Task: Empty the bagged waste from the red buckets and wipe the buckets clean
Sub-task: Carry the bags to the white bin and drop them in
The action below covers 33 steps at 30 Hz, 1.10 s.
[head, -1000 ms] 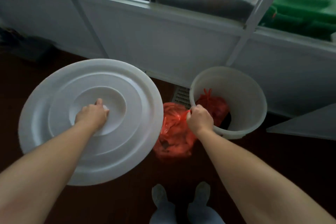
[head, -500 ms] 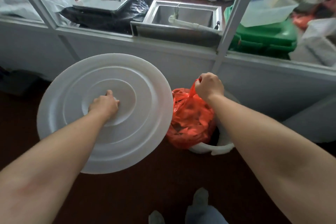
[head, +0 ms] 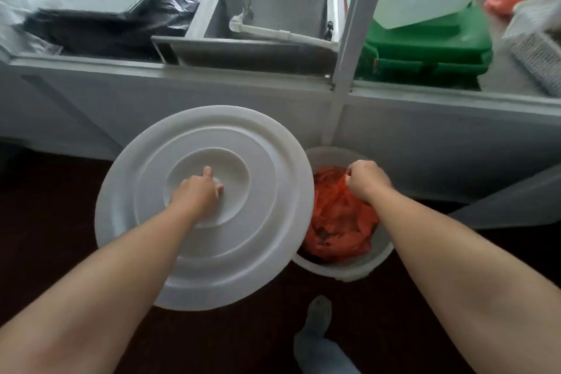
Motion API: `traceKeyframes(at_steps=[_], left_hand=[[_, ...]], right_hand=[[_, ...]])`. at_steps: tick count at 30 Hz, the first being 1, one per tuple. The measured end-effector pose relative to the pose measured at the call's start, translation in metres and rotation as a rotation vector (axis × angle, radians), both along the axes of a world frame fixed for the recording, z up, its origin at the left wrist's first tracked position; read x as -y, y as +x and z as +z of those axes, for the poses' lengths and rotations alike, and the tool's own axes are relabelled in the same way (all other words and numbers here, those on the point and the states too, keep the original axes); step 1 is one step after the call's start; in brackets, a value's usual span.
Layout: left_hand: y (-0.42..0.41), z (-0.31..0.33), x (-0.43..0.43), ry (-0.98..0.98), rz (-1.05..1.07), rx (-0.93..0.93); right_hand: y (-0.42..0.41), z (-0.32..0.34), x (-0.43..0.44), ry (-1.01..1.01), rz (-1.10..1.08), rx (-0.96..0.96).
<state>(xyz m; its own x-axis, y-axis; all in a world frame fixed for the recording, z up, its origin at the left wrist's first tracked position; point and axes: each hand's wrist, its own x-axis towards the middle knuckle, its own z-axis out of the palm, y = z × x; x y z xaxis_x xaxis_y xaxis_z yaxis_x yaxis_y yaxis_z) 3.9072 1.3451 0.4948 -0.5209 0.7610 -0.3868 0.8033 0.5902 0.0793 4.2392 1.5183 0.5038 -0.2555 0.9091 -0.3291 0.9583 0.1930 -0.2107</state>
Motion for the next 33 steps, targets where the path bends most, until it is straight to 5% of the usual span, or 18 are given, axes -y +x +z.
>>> traceKeyframes(at_steps=[16,33], left_hand=[[0.057,-0.099,-0.107,-0.166,-0.157,0.081],[0.137,-0.155,-0.19,-0.229,-0.526,0.122]], right_hand=[[0.059,-0.122,-0.057,-0.328,-0.139,0.083],[0.106,-0.139,-0.043,-0.393,-0.458,-0.074]])
